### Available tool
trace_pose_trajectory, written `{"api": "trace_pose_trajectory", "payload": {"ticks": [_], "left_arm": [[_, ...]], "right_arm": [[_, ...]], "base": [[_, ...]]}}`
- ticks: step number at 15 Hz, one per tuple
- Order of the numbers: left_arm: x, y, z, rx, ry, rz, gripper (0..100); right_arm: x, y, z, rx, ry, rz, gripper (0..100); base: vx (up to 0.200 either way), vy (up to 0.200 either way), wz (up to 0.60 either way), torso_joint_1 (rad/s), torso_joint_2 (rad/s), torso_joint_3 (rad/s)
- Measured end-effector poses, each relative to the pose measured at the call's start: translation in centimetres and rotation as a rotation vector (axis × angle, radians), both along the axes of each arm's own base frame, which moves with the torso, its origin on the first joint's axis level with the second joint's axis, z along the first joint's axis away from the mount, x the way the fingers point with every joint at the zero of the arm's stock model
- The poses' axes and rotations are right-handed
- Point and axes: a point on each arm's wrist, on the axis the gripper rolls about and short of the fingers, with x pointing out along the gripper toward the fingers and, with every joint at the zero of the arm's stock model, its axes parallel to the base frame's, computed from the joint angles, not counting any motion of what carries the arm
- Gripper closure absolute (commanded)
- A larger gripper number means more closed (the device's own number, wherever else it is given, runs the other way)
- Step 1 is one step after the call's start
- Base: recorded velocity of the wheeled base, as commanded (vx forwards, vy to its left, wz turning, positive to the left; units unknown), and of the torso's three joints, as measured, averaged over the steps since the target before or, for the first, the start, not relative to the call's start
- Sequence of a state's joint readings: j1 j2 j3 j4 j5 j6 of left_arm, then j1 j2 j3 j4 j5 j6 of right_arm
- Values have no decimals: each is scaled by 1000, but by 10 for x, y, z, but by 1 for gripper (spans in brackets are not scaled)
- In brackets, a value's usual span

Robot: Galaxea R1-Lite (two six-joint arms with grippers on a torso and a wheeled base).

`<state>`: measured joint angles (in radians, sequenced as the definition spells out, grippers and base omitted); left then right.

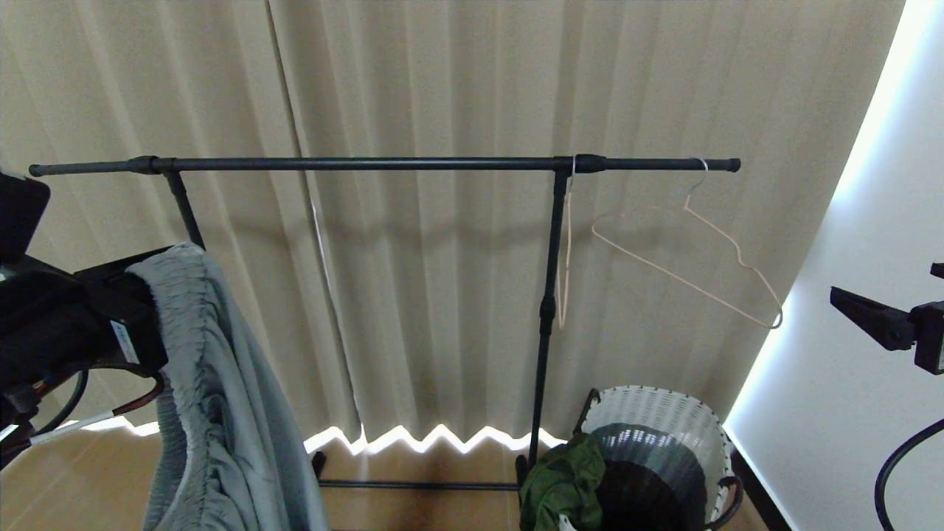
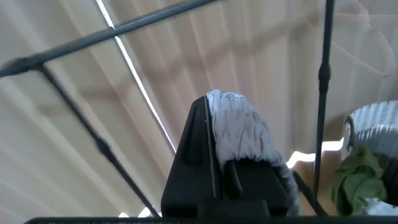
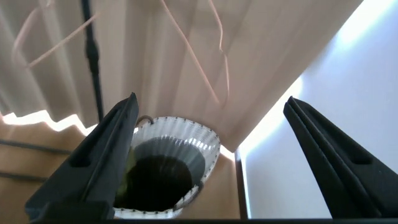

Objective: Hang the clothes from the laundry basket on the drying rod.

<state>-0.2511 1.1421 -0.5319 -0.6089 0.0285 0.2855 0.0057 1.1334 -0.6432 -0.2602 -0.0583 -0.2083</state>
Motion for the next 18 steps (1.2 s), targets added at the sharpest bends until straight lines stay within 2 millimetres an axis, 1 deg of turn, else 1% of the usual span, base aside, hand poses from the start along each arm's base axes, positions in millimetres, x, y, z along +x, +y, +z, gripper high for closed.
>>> {"api": "trace_pose_trajectory", "payload": {"ticks": [8, 12, 15, 18], "left_arm": [[-1, 0, -1, 2, 2, 0, 100], [-2, 1, -6, 13, 13, 1, 100], [-3, 1, -13, 21, 32, 1, 100], [-5, 1, -18, 25, 49, 0, 100]], "right_arm": [[3, -1, -2, 0, 14, -6, 0], [10, -6, -6, 1, 36, -33, 0], [30, -16, -14, 6, 91, -74, 0], [62, -26, -21, 19, 146, -101, 0]], "base": [[200, 0, 0, 2, 2, 2], [0, 0, 0, 0, 0, 0], [0, 0, 0, 0, 0, 0], [0, 0, 0, 0, 0, 0]]}}
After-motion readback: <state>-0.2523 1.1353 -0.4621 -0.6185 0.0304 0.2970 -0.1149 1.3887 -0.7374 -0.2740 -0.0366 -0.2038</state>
